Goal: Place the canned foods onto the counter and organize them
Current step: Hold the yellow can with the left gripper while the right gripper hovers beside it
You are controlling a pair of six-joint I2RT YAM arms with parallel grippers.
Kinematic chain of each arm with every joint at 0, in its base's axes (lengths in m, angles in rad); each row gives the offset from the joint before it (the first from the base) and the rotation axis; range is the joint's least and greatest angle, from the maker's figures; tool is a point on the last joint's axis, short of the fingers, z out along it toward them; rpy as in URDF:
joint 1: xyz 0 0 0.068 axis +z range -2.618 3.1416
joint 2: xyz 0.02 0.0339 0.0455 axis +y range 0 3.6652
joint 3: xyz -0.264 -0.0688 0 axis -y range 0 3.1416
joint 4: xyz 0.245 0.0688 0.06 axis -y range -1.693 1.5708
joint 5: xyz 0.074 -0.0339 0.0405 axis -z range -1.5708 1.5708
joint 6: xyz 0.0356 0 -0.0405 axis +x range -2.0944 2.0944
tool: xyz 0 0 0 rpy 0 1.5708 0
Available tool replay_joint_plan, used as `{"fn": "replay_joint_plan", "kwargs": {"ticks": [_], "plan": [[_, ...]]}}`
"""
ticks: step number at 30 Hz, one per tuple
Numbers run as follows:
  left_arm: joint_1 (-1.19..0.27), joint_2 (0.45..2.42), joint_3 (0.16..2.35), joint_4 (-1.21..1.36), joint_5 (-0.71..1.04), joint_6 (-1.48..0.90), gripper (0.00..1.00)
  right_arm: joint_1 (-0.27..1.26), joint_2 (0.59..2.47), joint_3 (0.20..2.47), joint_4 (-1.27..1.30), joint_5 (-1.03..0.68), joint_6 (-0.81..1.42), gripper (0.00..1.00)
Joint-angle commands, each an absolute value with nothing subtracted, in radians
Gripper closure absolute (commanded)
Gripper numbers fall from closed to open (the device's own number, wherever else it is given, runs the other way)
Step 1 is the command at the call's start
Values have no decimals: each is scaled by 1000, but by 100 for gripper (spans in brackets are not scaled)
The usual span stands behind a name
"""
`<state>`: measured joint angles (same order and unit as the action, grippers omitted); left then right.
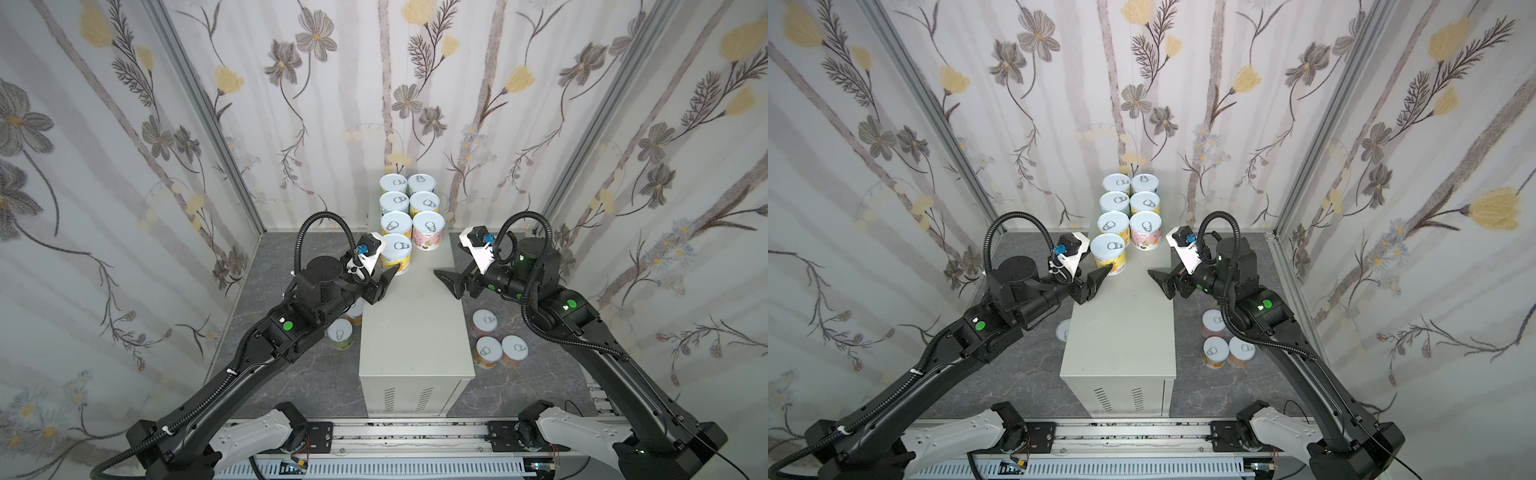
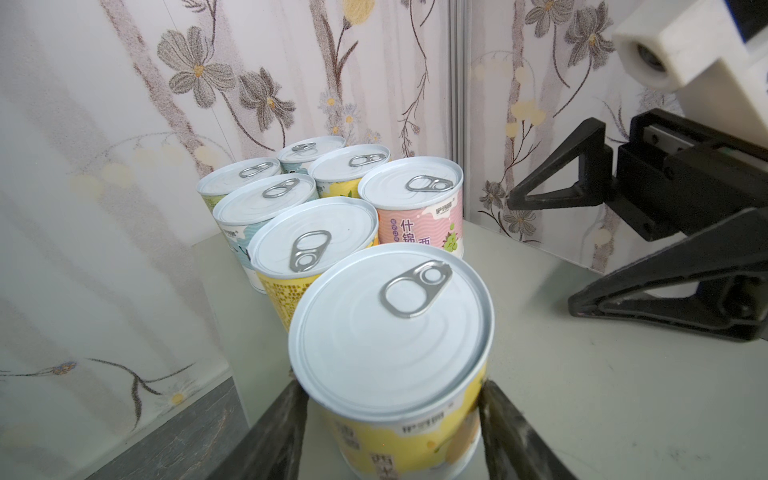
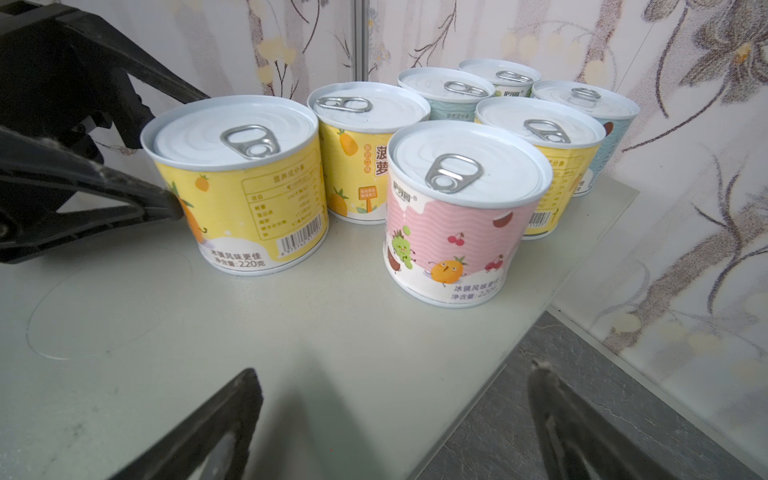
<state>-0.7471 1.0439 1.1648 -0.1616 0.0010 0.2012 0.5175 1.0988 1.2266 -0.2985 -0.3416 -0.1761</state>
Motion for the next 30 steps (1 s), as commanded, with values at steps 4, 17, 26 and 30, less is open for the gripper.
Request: {"fn": "replay_joint_plan", "kwargs": {"ticks": [4,17,26,30], "plan": [[-746,1045,1173,-155,10,187,36,519,1101,1220,-291,-330,-193,0],[-746,1043,1178,-166,25,169,37,519,1095,1207,-291,-337,-195,0],[-746,1045,1183,-164,29,161,37,518,1088,1197,-293,-327,-199,0],[-748,1039,1184,-168,33,152,37,518,1076,1191,-285,-330,-199,0]]}}
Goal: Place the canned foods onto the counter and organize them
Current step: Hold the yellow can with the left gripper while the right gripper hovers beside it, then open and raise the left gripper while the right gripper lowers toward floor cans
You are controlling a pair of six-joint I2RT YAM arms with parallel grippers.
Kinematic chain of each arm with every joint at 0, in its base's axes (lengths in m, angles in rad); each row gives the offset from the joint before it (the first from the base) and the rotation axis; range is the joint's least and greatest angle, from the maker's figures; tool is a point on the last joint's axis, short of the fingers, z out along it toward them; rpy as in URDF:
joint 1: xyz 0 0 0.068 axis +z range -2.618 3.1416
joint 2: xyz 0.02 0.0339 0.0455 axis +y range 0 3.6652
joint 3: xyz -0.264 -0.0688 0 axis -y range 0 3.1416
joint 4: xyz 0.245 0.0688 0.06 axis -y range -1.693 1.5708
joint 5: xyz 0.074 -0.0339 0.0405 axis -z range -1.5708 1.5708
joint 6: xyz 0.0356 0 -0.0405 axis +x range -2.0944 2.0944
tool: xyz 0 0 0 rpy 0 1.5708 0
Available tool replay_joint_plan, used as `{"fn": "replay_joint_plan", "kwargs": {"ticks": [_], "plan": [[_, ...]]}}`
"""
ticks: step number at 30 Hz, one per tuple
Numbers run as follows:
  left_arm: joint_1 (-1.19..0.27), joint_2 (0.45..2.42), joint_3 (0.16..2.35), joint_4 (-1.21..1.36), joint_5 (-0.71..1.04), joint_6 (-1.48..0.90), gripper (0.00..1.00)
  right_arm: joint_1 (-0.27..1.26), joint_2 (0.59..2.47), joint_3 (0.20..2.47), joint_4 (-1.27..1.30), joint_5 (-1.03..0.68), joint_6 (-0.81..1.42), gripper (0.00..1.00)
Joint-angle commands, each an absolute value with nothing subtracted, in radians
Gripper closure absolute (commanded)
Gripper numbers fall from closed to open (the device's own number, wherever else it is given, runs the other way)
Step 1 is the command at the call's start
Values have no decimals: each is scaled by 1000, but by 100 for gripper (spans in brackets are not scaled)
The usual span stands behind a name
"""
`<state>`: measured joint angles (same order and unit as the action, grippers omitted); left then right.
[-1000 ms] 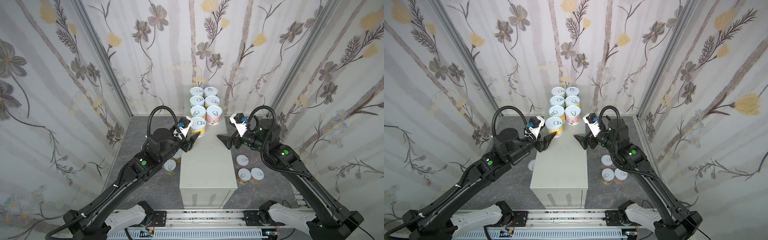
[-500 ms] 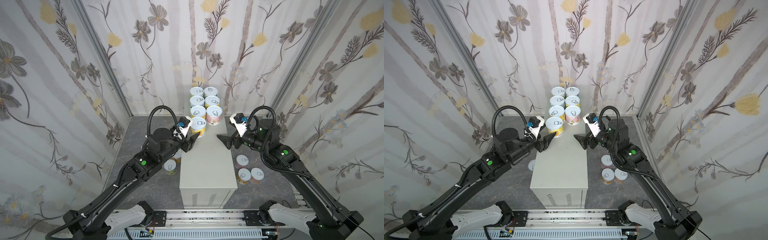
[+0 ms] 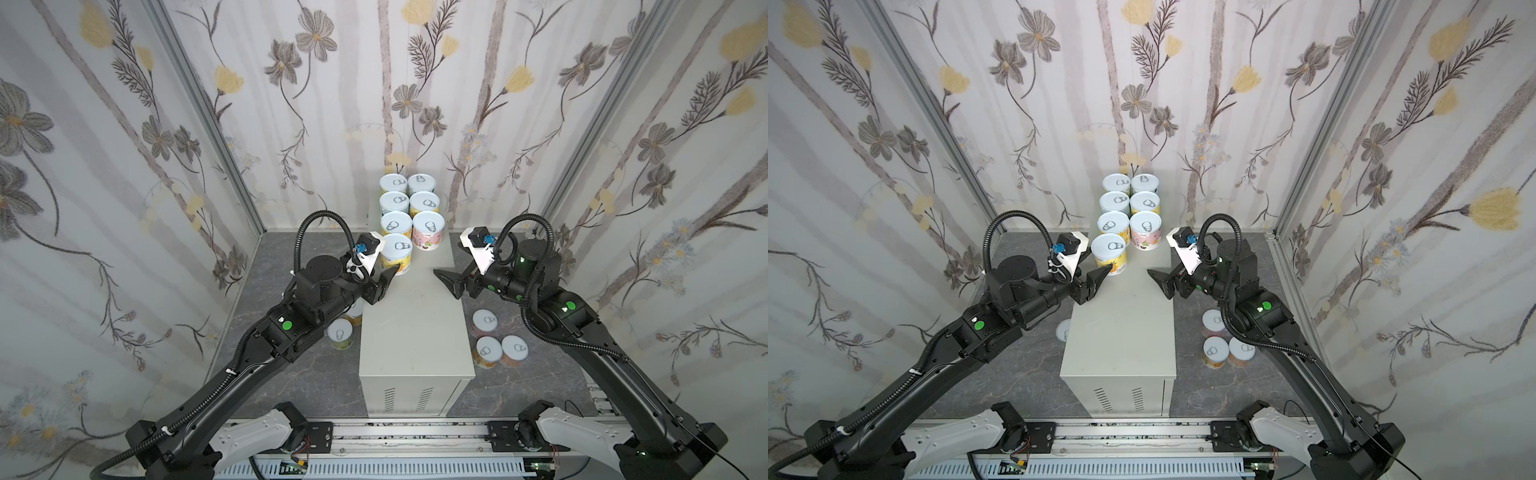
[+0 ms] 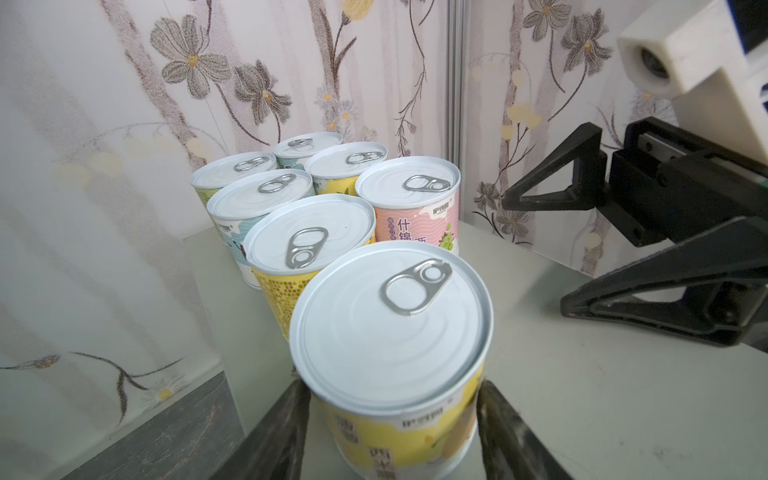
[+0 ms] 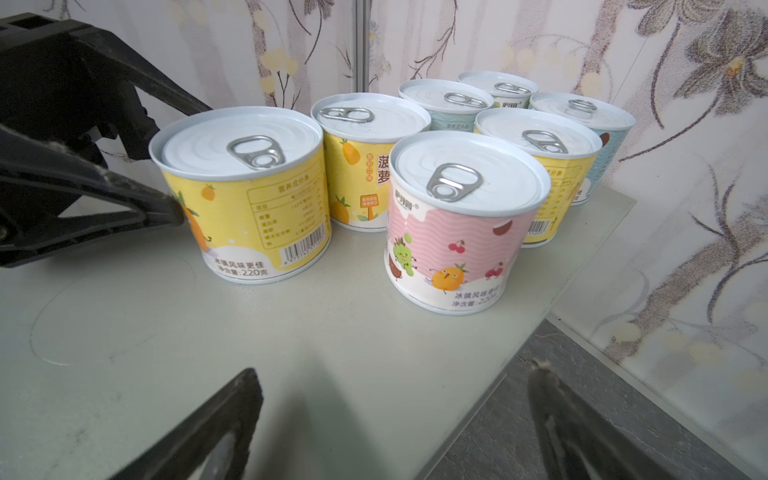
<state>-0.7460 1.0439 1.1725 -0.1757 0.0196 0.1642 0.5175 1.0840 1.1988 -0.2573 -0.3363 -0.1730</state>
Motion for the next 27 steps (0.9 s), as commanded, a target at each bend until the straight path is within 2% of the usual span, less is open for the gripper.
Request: {"fn": "replay_joint_plan", "kwargs": {"ticks": [1,8,14,22,27], "plan": [[-747,1036,1183,-169,35,151,36,518,1072,1189,-284,-331,-200,0],[-747,997,1201,-158,58,147,26,508,1025,1190,-291,-303,-186,0],[-747,936,1252,-150,19,191,17,406,957,1182,-326,-249,-140,0],[-746,894,1334,-54,-214,269,12,140,947,1102,-435,-162,15,0],[-733,969,1416,-28,-382,342,8,60,954,1034,-516,-93,153,0]]}}
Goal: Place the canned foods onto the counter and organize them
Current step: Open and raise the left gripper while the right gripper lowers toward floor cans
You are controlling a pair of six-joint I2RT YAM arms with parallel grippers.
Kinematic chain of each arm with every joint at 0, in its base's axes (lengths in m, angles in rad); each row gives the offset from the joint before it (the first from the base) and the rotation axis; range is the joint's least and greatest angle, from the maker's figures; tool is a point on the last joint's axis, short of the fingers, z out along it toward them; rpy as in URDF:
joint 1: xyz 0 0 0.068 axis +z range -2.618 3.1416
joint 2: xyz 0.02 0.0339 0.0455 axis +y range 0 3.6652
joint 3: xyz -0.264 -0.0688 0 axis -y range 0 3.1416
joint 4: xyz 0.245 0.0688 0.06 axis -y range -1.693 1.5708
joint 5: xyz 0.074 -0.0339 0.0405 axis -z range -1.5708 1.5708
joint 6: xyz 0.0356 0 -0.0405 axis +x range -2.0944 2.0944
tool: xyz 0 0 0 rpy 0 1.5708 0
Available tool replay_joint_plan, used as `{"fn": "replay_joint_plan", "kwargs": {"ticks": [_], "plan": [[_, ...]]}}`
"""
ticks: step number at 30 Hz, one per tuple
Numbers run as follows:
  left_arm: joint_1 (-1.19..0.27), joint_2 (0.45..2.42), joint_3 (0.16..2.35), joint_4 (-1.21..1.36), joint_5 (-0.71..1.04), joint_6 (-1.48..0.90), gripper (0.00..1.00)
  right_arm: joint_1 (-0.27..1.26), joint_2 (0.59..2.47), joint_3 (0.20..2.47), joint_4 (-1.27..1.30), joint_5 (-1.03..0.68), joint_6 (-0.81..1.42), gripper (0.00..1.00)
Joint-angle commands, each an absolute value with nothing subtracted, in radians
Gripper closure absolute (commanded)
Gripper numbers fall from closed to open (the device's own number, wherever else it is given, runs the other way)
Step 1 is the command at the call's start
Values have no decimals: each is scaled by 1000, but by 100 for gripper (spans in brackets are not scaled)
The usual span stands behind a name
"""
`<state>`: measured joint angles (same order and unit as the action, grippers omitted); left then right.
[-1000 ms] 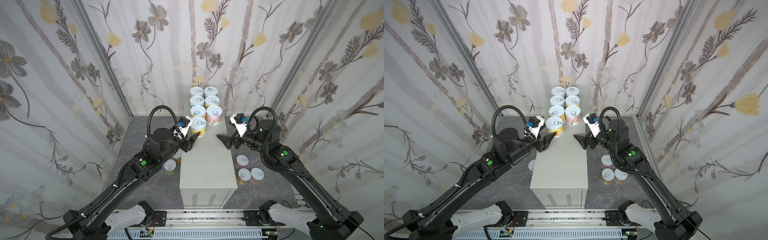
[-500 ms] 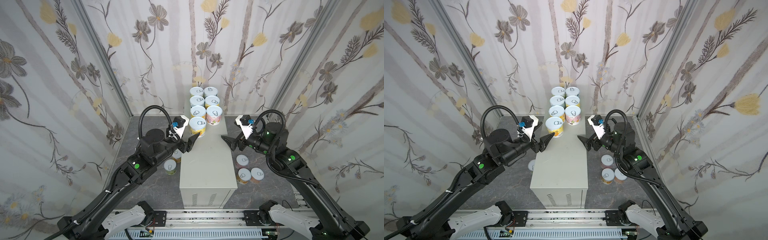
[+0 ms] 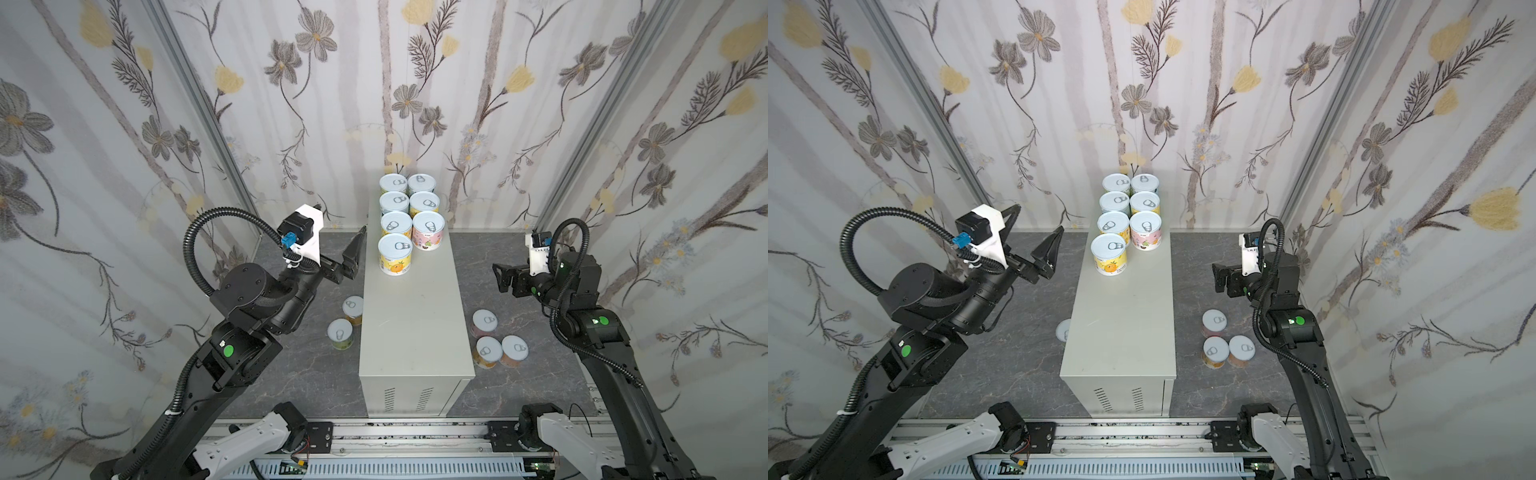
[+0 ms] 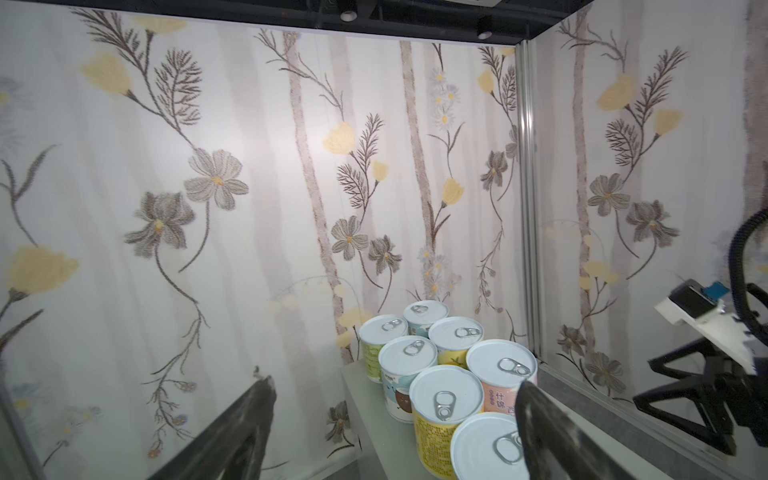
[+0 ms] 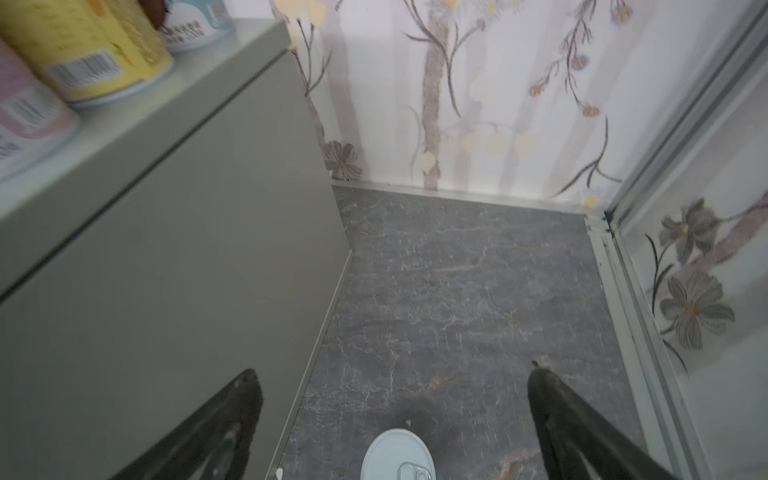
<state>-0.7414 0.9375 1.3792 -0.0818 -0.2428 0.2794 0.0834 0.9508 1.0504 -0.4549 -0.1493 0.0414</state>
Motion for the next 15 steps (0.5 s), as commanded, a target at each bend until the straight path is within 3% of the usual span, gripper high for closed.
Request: {"fn": "replay_joint_plan", "kwargs": {"ticks": [1,9,15], "plan": [[-723,992,1447,-30,-402,349,8,48,959,1024,-552,-59,190,0],[-557,1152,1567,-48,-269,334,3,-104,903,829,-738,-2,572,0],[-412,1215,1581,-38,-111,267,0,-104,847,762,-873,-19,673,0]]}}
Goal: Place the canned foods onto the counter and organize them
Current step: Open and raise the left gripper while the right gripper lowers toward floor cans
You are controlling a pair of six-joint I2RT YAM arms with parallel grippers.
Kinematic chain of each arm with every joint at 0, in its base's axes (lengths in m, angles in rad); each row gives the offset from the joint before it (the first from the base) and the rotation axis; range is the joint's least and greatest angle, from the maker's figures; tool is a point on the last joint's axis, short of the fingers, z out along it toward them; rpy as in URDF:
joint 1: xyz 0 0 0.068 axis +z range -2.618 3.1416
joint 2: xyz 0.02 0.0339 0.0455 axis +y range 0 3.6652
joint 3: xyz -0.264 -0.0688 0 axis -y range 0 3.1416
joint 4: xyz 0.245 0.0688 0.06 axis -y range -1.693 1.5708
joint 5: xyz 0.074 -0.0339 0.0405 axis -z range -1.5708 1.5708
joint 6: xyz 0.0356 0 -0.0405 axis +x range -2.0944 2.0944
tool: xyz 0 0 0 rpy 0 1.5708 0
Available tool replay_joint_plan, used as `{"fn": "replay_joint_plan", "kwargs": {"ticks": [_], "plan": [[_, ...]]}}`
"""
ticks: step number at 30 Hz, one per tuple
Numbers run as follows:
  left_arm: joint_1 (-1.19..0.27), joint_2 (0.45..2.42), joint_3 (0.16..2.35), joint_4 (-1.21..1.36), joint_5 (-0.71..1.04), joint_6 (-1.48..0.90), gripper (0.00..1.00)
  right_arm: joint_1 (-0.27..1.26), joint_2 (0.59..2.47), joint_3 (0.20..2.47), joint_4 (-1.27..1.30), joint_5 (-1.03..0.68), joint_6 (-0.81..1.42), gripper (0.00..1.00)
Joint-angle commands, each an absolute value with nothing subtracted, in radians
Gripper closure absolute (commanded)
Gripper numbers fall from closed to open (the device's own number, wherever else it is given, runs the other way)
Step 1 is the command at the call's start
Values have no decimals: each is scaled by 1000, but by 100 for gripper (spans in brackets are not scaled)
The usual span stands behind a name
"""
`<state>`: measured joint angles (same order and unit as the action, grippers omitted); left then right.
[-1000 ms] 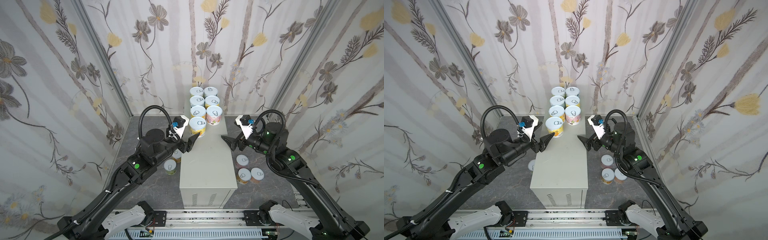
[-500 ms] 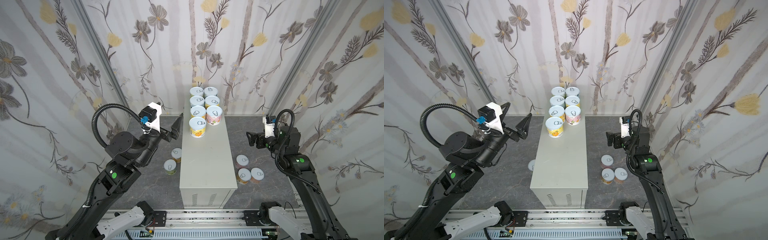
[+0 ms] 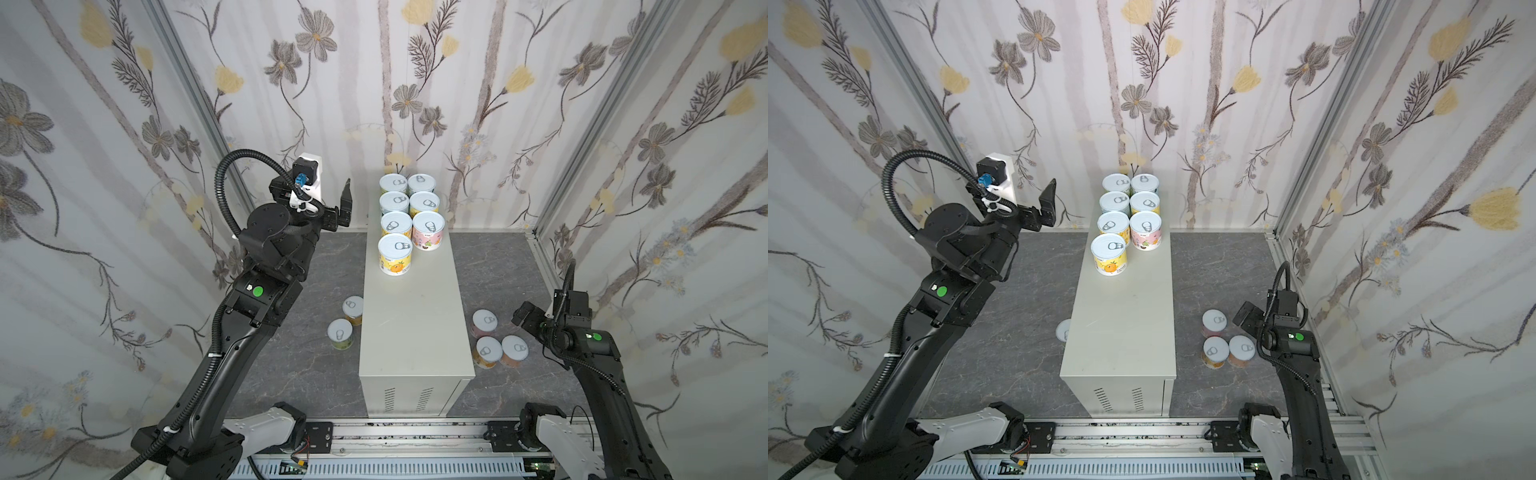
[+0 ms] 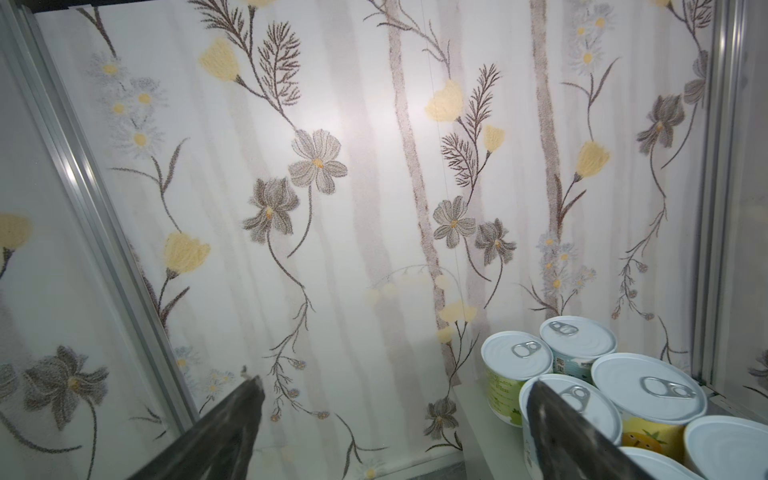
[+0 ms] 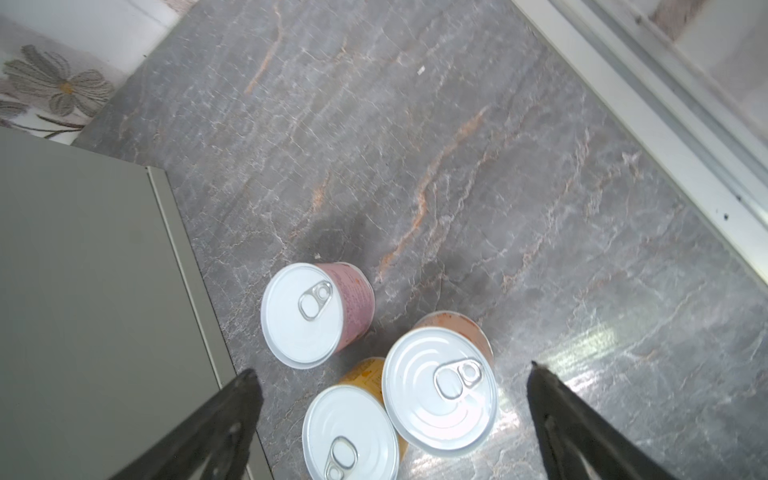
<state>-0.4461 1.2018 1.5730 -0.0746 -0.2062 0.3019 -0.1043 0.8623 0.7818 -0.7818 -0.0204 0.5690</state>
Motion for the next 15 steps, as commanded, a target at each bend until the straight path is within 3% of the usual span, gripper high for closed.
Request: {"fn": "replay_joint_plan", "kwargs": {"ticks": [1,9,15], "plan": [[-397,1222,1579,-33,-91,257,0,-104,837,746,-885,-13,681,0],[-335,1255,1577,-41,10,248,0,-104,792,577,-767,-113,764,0],[-321,1252,1561,-40,31,245,0,-104,846,581,-719,-134,778,0]]}}
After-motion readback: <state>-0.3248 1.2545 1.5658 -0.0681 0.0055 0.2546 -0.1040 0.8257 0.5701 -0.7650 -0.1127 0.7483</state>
